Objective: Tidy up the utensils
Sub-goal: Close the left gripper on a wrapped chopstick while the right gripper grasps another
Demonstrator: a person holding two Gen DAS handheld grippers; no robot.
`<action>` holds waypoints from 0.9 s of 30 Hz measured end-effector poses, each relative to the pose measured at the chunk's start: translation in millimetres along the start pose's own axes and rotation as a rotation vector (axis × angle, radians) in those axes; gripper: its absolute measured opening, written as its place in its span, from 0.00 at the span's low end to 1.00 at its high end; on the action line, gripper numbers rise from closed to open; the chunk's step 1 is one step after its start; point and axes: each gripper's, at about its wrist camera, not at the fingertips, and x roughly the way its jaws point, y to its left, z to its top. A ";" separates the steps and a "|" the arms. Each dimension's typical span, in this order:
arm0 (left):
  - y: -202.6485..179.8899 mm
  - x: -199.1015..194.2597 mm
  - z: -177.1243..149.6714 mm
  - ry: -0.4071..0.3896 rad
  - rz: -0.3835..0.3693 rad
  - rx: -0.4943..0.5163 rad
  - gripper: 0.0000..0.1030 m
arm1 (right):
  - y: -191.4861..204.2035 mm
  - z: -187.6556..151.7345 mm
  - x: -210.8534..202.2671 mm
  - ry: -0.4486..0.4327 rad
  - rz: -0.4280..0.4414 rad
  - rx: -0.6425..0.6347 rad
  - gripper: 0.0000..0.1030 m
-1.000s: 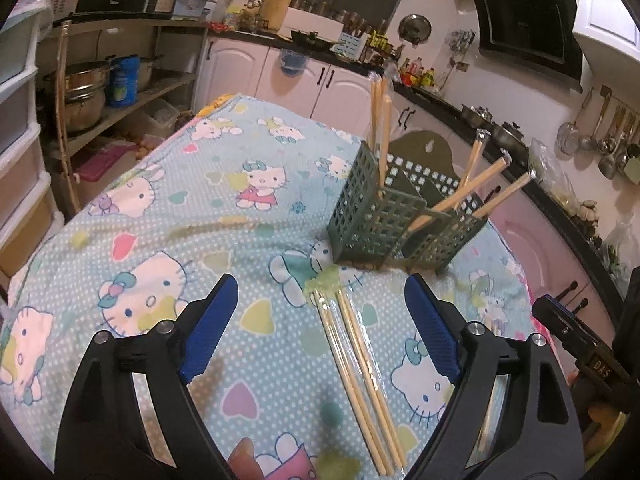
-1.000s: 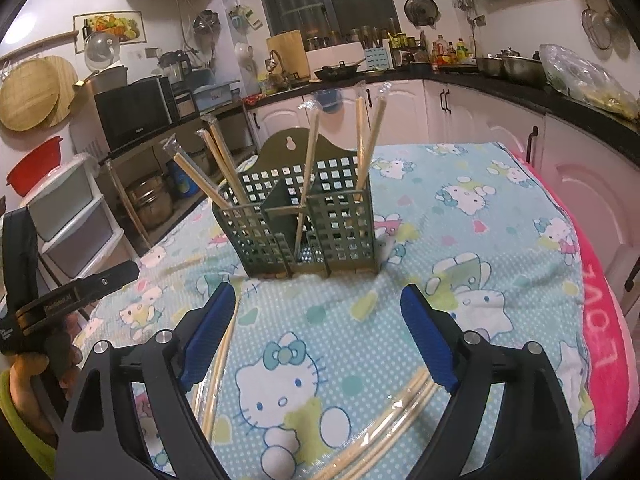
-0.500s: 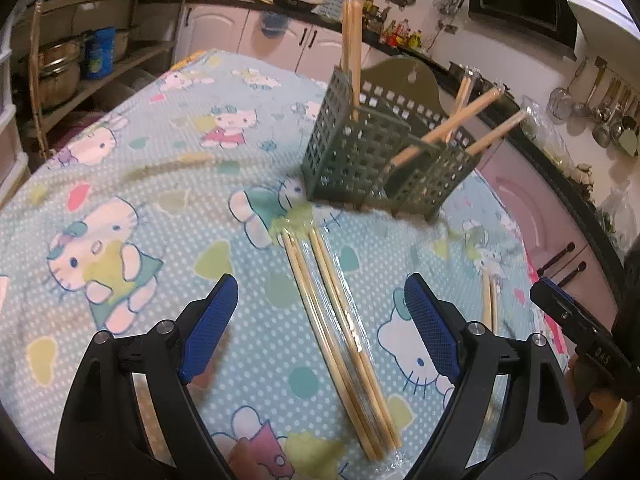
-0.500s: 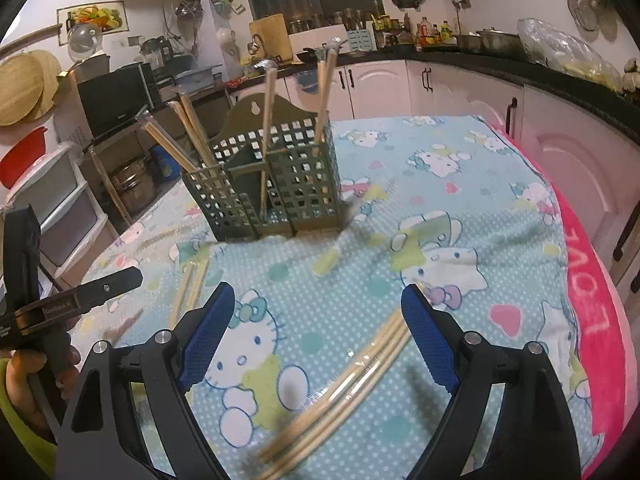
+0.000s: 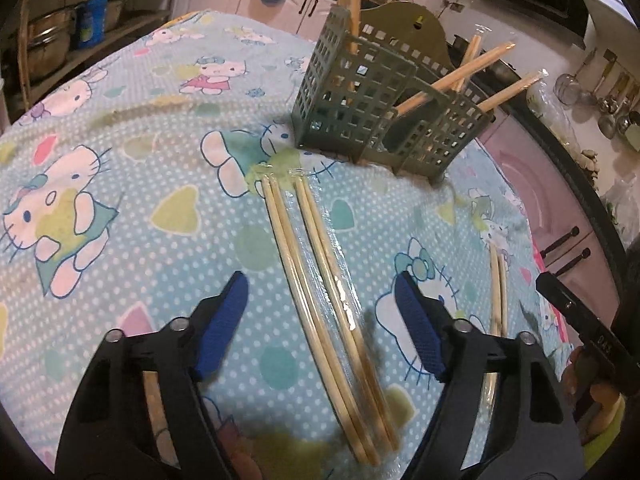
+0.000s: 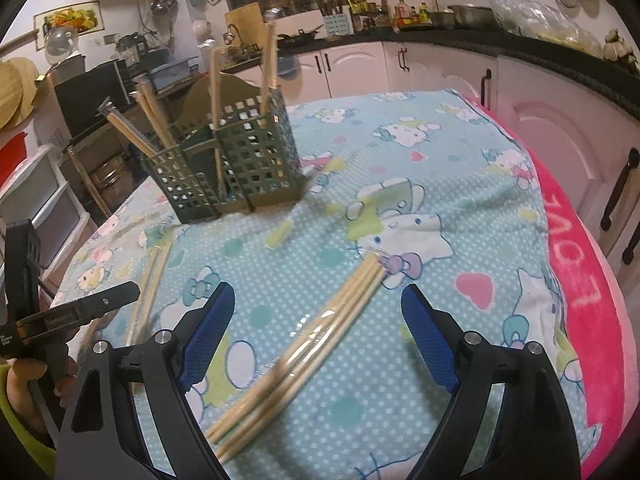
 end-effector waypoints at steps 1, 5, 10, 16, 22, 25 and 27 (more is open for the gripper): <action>1.9 1.1 1.6 0.000 0.000 -0.008 0.57 | -3.2 0.4 2.3 0.009 -0.011 0.010 0.73; 8.6 4.5 8.6 0.003 -0.006 -0.040 0.49 | -13.2 3.0 18.0 0.075 -0.033 0.041 0.54; 13.6 9.5 15.1 0.004 0.008 -0.053 0.40 | -25.4 7.5 40.2 0.138 -0.035 0.107 0.48; 18.0 17.1 25.0 0.015 0.005 -0.070 0.40 | -32.8 13.2 56.7 0.157 -0.036 0.153 0.40; 23.4 29.0 38.5 0.025 0.000 -0.100 0.36 | -46.7 15.5 56.0 0.146 -0.018 0.208 0.18; 24.1 35.1 44.9 0.029 0.008 -0.103 0.34 | -50.3 13.9 53.1 0.142 -0.010 0.211 0.16; 25.5 37.7 49.5 0.032 0.007 -0.105 0.33 | -52.2 12.7 50.4 0.139 -0.010 0.211 0.16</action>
